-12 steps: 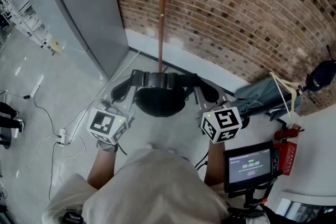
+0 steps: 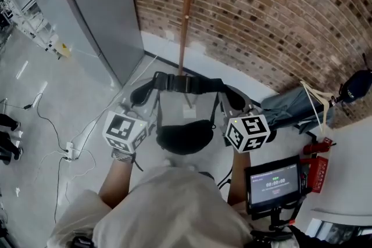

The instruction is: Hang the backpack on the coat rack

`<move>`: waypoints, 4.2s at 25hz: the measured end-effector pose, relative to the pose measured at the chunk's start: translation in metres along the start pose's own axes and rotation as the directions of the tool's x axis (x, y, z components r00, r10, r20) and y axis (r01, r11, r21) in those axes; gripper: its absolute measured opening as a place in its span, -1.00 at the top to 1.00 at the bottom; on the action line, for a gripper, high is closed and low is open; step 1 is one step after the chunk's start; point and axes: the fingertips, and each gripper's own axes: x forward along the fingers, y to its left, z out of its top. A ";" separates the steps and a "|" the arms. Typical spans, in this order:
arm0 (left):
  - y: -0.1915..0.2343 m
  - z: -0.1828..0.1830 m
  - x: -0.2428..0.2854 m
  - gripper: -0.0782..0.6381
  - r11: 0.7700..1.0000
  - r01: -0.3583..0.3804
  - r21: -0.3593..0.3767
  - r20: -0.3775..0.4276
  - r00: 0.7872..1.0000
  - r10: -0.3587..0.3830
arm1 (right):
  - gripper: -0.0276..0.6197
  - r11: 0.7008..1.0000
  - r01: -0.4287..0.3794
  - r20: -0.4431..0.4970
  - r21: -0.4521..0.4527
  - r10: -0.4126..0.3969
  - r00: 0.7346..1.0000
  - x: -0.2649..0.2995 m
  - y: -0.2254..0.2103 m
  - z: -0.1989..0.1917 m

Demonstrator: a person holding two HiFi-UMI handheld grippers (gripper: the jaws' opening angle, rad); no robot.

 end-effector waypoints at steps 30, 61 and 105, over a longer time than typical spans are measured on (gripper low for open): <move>0.064 0.003 0.037 0.77 0.999 0.040 -0.008 0.010 0.999 -0.040 | 0.90 0.986 -0.047 0.078 0.157 0.035 0.996 0.066 -0.003 0.025; 0.150 -0.024 0.202 0.77 0.987 -0.143 -0.080 -0.057 0.989 0.138 | 0.90 0.932 -0.287 0.076 0.222 0.277 0.958 0.213 -0.116 0.069; 0.205 -0.146 0.288 0.77 0.960 0.066 -0.274 -0.299 0.942 -0.150 | 0.90 0.917 -0.034 -0.155 0.397 0.104 0.982 0.334 -0.168 -0.014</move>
